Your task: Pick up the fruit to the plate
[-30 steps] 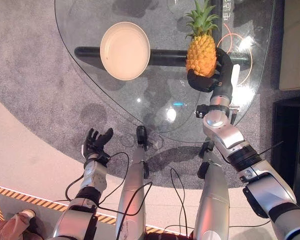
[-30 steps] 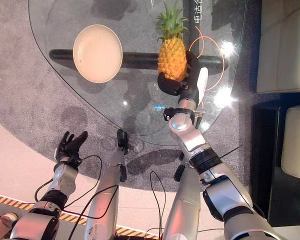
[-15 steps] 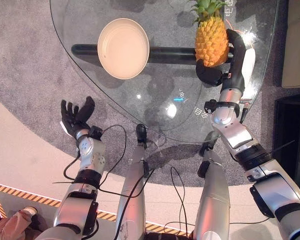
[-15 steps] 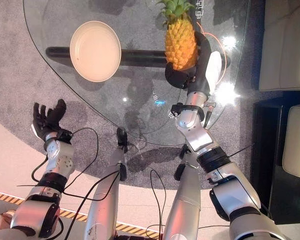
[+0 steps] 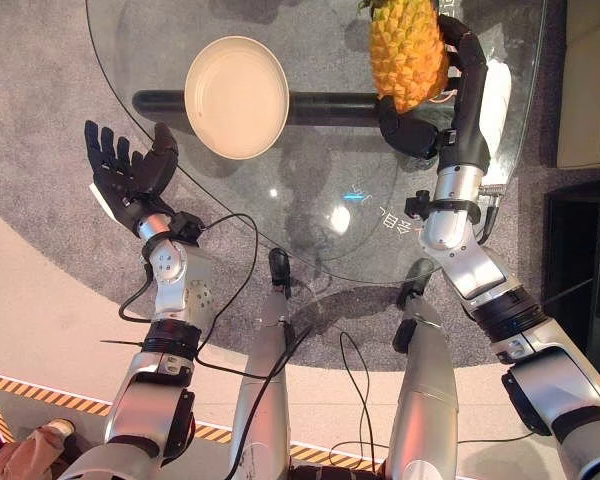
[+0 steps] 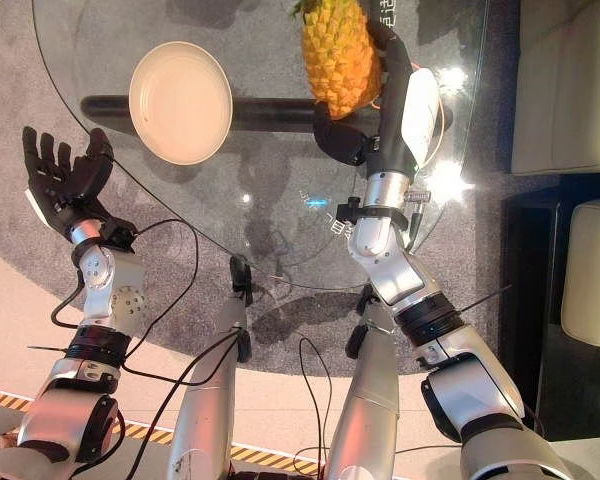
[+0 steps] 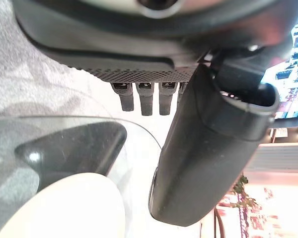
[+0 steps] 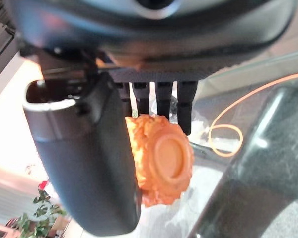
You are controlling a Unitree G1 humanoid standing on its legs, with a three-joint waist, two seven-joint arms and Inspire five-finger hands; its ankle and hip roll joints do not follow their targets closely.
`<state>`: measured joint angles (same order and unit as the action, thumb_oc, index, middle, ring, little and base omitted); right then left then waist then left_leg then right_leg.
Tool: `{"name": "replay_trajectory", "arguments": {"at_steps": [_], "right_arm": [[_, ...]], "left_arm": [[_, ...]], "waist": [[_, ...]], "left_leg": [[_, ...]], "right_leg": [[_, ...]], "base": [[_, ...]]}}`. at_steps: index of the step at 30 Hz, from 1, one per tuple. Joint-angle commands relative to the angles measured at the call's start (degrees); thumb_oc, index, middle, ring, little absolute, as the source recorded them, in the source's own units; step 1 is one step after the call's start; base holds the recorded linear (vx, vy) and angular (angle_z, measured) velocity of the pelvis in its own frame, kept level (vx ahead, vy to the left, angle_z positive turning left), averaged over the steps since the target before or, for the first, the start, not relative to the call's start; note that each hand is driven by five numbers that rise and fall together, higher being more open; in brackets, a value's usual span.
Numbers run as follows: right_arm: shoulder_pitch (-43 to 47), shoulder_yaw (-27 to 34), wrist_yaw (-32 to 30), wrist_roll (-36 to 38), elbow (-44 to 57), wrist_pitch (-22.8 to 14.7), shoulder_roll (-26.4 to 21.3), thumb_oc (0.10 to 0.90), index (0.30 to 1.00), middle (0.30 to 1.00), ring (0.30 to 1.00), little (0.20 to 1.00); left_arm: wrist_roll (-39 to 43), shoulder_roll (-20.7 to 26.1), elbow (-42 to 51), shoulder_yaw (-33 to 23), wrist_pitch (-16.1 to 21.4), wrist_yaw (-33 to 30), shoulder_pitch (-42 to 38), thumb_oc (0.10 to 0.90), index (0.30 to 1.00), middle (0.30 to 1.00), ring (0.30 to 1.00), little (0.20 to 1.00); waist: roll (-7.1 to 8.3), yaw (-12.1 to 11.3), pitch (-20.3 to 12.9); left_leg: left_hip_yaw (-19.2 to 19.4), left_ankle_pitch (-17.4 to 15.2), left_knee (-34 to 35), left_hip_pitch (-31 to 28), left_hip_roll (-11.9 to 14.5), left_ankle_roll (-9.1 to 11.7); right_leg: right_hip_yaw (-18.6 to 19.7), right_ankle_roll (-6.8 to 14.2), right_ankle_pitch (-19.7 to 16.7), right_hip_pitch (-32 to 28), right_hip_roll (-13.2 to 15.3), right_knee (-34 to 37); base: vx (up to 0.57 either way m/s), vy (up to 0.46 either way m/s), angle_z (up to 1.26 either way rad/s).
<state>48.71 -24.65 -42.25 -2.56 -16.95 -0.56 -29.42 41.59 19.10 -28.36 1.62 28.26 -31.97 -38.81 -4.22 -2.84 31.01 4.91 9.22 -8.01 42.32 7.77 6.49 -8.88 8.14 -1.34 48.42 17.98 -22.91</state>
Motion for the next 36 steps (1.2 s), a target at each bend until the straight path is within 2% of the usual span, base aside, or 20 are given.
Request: {"name": "replay_trajectory", "arguments": {"at_steps": [1,4,8,19,36], "right_arm": [[4.35,2.07,1.26,-7.13,11.67,-8.42,-1.71,0.1,0.3,0.3,0.3,0.2],[4.89,1.5,3.25,-8.34,11.99,-8.8,-1.99,0.1,0.3,0.3,0.3,0.2],[5.61,0.59,6.0,-9.74,13.03,-9.51,-2.58,0.1,0.3,0.3,0.3,0.2],[6.87,-2.28,11.22,-9.04,15.11,-10.85,-3.16,0.1,0.3,0.3,0.3,0.2],[9.33,-5.41,13.81,-8.3,18.84,-10.82,-2.89,0.1,0.3,0.3,0.3,0.2]], "left_arm": [[-3.94,3.97,6.66,-0.24,4.28,3.68,-4.01,0.8,0.9,0.9,0.9,0.9],[-2.68,3.48,8.9,0.65,3.08,7.0,-4.51,0.8,0.9,0.9,0.9,0.9],[0.08,2.78,12.37,2.12,-1.0,11.38,-5.13,0.8,0.9,0.9,0.9,0.9],[7.41,2.3,15.54,5.5,-7.85,17.95,-6.28,0.8,0.9,0.9,0.9,0.9],[13.51,1.59,19.26,7.93,-10.19,25.0,-6.6,0.8,0.9,0.9,0.9,0.9]], "waist": [[-0.74,0.4,-1.21],[-0.48,0.45,-1.21],[-0.3,0.62,-1.21],[0.01,1.05,-1.21],[-0.42,0.76,-1.21]], "left_leg": [[-2.61,-3.06,-5.67,2.98,0.94,1.81],[-2.65,-3.17,-5.75,3.08,0.98,1.75],[-2.76,-3.26,-6.02,3.55,0.91,1.73],[-2.65,-3.19,-5.79,3.92,0.75,1.66],[-2.37,-2.81,-5.22,3.78,0.54,1.54]], "right_leg": [[0.07,1.77,-2.05,-0.57,-0.22,2.7],[-0.04,1.85,-2.2,-0.67,-0.23,2.94],[-0.06,2.01,-2.4,-0.49,-0.28,3.11],[-0.22,2.37,-3.07,-0.63,-0.45,4.41],[-0.51,2.43,-3.42,-1.1,-0.09,5.31]], "base": [[0.0,0.0,0.0],[0.0,0.0,0.0],[0.0,0.0,0.0],[0.0,0.0,0.0],[0.0,0.0,0.0]]}}
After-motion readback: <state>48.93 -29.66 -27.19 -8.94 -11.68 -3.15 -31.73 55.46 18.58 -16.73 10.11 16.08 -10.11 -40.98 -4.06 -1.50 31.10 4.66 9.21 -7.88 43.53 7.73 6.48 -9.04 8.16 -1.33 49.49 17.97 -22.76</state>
